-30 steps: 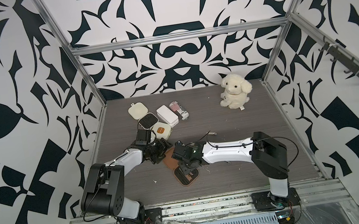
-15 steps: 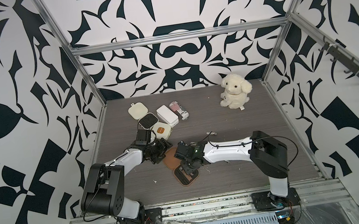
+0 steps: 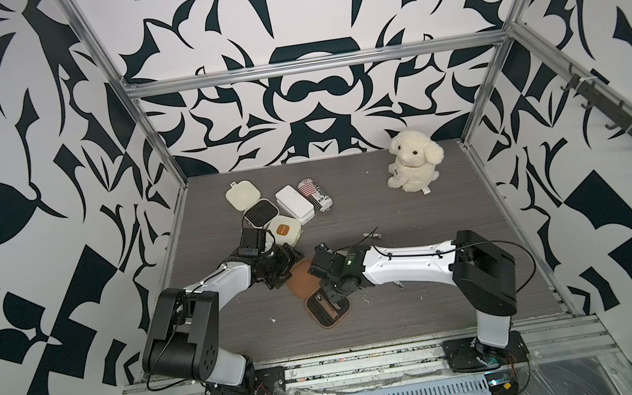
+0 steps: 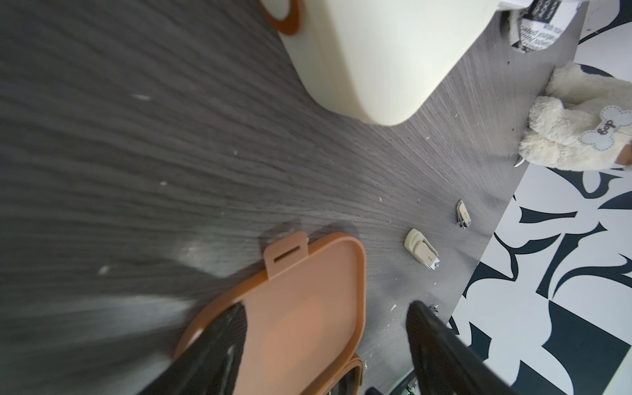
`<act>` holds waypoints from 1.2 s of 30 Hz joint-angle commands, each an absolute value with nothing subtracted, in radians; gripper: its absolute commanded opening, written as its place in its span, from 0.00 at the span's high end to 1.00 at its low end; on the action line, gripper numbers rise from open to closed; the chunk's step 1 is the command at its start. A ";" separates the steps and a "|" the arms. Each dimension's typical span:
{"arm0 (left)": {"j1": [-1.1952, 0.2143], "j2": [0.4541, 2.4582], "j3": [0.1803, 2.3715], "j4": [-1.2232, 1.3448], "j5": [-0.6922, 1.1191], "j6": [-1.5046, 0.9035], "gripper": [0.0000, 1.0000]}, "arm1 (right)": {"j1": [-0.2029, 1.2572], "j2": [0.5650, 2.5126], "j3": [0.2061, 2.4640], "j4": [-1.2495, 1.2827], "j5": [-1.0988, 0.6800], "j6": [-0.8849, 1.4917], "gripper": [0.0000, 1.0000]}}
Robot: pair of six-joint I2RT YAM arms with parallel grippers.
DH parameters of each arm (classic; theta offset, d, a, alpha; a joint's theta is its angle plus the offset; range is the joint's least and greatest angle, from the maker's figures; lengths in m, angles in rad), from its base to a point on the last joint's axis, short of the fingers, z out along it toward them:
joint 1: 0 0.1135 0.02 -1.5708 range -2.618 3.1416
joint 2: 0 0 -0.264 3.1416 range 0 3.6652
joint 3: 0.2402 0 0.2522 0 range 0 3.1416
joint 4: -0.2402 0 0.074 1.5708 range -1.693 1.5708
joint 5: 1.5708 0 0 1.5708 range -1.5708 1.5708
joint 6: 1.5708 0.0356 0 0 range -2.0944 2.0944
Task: Organize nail clipper sets
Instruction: Place the nail clipper in the storage box.
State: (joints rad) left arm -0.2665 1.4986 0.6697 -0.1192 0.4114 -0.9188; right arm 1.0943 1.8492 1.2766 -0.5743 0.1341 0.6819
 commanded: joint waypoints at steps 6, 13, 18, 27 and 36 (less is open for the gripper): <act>-0.262 1.514 0.672 -0.193 0.382 -0.902 0.22 | 1.092 1.798 1.283 -0.561 0.051 0.638 0.82; -0.262 1.514 0.672 -0.193 0.383 -0.904 0.22 | 1.092 1.817 1.272 -0.545 0.011 0.626 0.81; -0.262 1.516 0.672 -0.193 0.383 -0.903 0.22 | 1.092 1.842 1.269 -0.536 -0.007 0.626 0.83; -0.262 1.515 0.671 -0.193 0.382 -0.902 0.22 | 1.092 1.863 1.261 -0.517 -0.030 0.627 0.85; -0.262 1.517 0.669 -0.193 0.382 -0.902 0.22 | 1.091 1.877 1.249 -0.503 -0.031 0.639 0.87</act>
State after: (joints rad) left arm -0.2665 1.4986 0.6701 -0.1200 0.4110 -0.9165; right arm 1.0916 1.8751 1.2556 -0.5110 -0.0307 0.6357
